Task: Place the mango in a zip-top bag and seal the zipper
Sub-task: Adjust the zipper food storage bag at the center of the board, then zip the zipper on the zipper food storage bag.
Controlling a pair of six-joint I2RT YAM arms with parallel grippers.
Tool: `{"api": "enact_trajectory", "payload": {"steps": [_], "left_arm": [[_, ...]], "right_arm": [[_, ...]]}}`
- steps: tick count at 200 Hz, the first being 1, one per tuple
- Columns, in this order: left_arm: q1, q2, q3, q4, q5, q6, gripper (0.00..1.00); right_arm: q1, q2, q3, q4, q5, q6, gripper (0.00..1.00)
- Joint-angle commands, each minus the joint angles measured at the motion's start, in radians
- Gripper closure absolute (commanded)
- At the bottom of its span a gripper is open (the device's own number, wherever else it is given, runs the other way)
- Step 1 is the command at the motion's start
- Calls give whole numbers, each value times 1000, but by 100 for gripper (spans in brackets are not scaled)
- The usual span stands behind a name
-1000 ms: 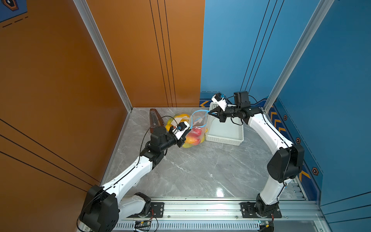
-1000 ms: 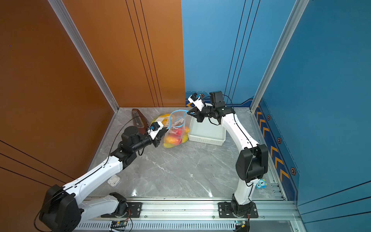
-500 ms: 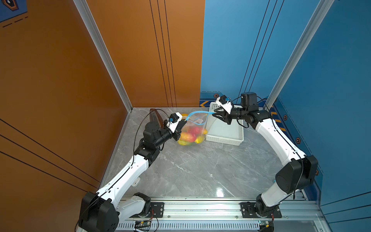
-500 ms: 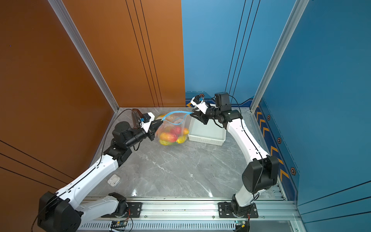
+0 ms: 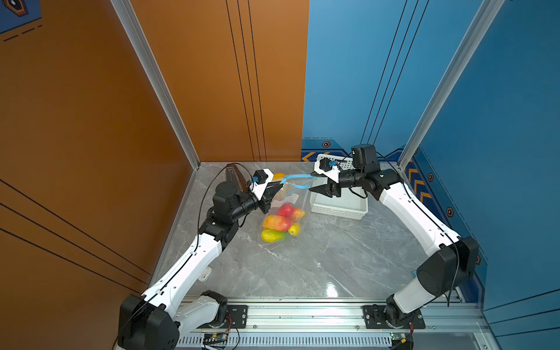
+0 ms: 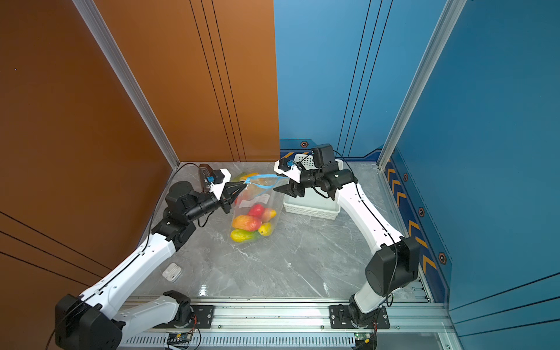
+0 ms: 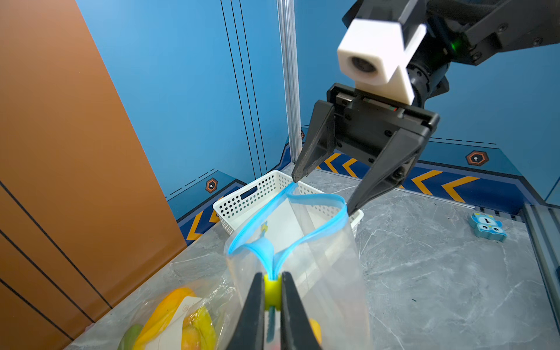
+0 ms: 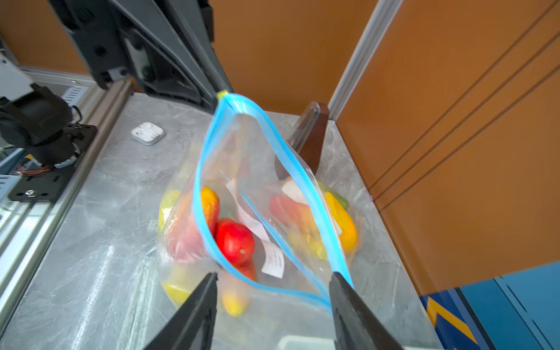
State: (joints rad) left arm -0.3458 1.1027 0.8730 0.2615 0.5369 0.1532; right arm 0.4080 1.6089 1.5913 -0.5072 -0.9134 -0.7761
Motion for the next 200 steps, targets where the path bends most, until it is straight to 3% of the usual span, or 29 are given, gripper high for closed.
{"api": "enact_trajectory", "payload": {"steps": [1, 37, 58, 82, 109, 128, 157, 171, 200], "left_arm": [[17, -40, -19, -74, 42, 51, 100], [36, -61, -22, -112, 53, 65, 98], [48, -68, -24, -112, 40, 35, 82], [52, -66, -41, -110, -4, 15, 48], [73, -83, -92, -56, -63, -36, 36], [108, -106, -136, 7, -90, -91, 32], [145, -114, -155, 85, -99, -152, 39], [159, -98, -132, 94, -68, -170, 44], [176, -50, -67, 94, 2, -187, 42]], "right_arm": [[51, -26, 50, -52, -101, -60, 31], [143, 117, 178, -145, 4, -91, 29], [157, 203, 269, -174, 39, -82, 39], [168, 277, 323, -175, 133, -64, 48], [164, 331, 371, -174, 155, -30, 66], [164, 349, 387, -174, 168, -13, 69], [161, 341, 387, -172, 139, -12, 69], [161, 331, 390, -170, 131, -10, 69], [163, 312, 395, -157, 114, -1, 69]]}}
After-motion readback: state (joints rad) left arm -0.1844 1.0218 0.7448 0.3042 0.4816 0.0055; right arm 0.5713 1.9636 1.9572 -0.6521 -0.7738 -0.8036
